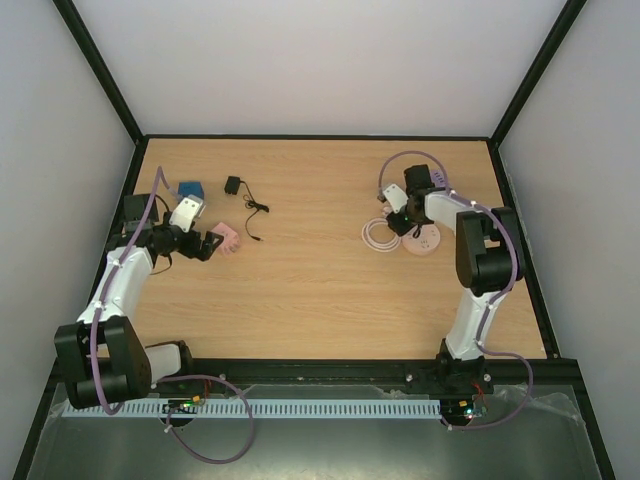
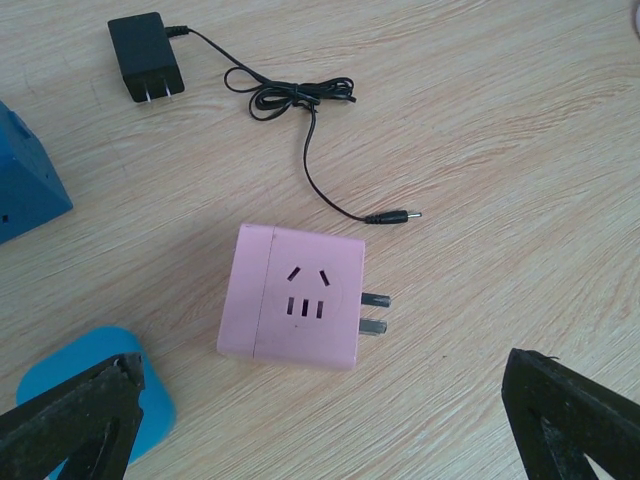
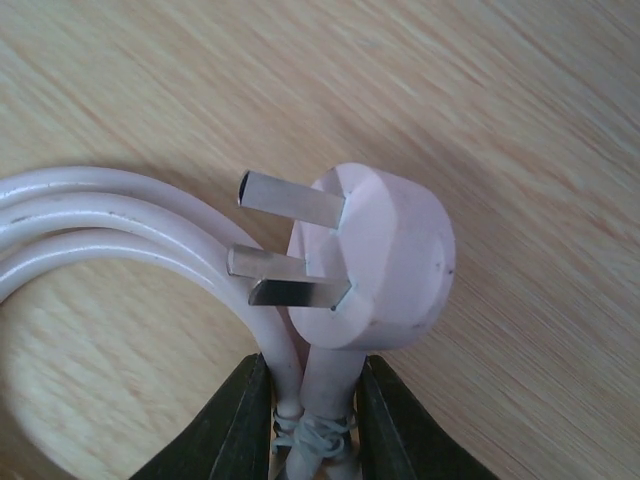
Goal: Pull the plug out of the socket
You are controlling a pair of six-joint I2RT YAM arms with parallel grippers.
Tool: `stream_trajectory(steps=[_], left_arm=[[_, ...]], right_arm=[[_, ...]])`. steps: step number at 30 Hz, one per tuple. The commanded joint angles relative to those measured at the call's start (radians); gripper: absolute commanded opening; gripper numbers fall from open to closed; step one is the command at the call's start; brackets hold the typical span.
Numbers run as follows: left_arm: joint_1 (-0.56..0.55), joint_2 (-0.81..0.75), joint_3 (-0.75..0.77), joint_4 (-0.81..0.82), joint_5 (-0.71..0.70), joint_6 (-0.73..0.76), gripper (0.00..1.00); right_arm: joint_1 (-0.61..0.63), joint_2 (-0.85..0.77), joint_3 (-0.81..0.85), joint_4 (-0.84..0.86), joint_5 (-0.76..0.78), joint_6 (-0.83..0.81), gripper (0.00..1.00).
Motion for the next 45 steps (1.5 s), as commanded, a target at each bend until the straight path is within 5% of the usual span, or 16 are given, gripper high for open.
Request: stream_trajectory(steps=[1, 8, 15, 27, 35, 45], left_arm=[[0.006, 0.018, 0.033, -0.005, 0.0, -0.011, 1.0], [0.006, 0.076, 0.082, -0.005, 0.011, -0.041, 1.0], [0.015, 0.142, 0.211, -0.037, 0.028, -0.073, 1.0], [0.112, 0.379, 0.73, -0.168, 0.031, -0.277, 1.0], [0.25, 0.417, 0.769, -0.132, 0.04, -0.366, 1.0], [0.317, 0.328, 0.484, -0.061, 0.0, -0.276, 1.0]], right_arm=[[-0.056, 0.012, 0.015, 0.001, 0.02, 0.049, 0.24], [-0.075, -0.055, 0.028, -0.027, -0.037, 0.068, 0.36], [-0.078, -0.123, 0.138, -0.101, -0.094, 0.099, 0.68], [-0.178, -0.176, 0.421, -0.201, -0.301, 0.231, 1.0], [-0.343, -0.261, 0.376, -0.055, -0.422, 0.379, 0.98], [-0.527, -0.392, -0.019, 0.152, -0.506, 0.419, 0.98]])
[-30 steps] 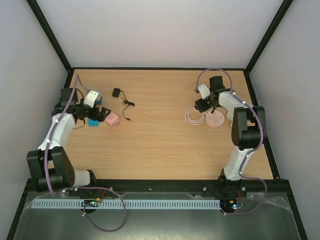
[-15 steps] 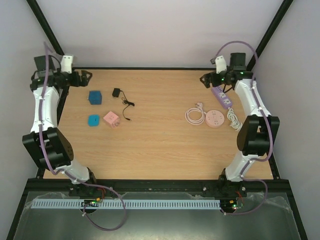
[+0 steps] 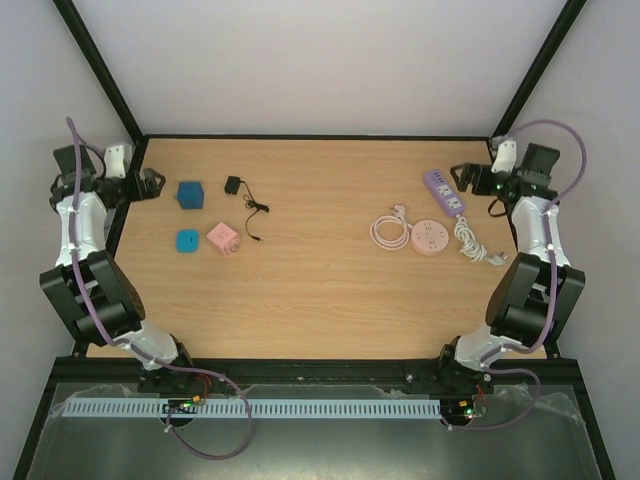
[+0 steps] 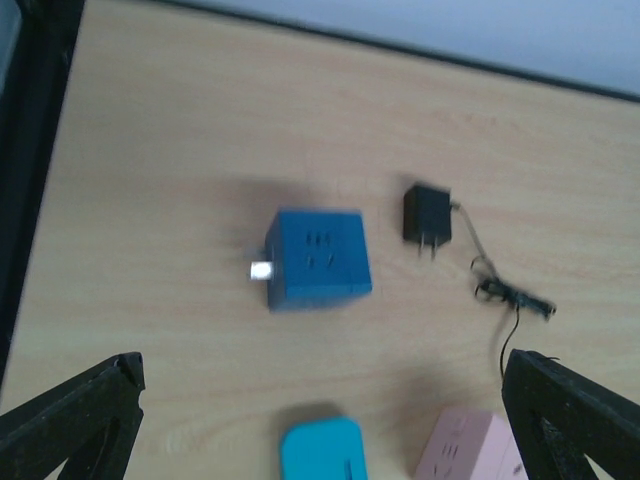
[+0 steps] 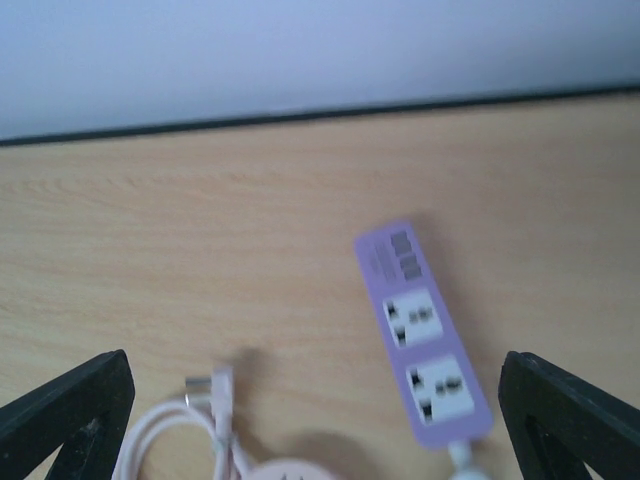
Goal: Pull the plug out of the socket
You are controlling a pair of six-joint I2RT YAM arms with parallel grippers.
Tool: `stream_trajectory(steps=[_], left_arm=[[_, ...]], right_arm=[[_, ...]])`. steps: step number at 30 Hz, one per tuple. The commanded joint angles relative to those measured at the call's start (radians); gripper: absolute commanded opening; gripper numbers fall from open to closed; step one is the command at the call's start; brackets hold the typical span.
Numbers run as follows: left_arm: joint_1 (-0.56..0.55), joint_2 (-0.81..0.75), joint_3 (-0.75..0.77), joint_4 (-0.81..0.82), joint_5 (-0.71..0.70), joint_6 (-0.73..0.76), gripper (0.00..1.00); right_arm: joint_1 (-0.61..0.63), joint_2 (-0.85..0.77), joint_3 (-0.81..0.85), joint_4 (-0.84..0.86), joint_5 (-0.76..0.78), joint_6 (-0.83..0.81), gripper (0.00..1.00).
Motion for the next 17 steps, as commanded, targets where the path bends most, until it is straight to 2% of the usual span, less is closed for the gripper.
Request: stream_trajectory(steps=[1, 9, 17], left_arm=[[0.032, -0.072, -0.145, 0.047, -0.025, 0.033, 1.0], [0.035, -0.124, -0.317, 0.123, -0.079, 0.042, 1.0], [0.035, -0.119, -0.32, 0.137, -0.095, 0.024, 1.0]], right_arm=[[-0.037, -0.051, -0.155, 0.097, -0.046, 0.008, 0.98], [-0.052, -0.132, -0.358, 0.177, -0.068, -0.006, 0.98], [-0.052, -0.141, -0.366, 0.183, -0.067, -0.006, 0.98]])
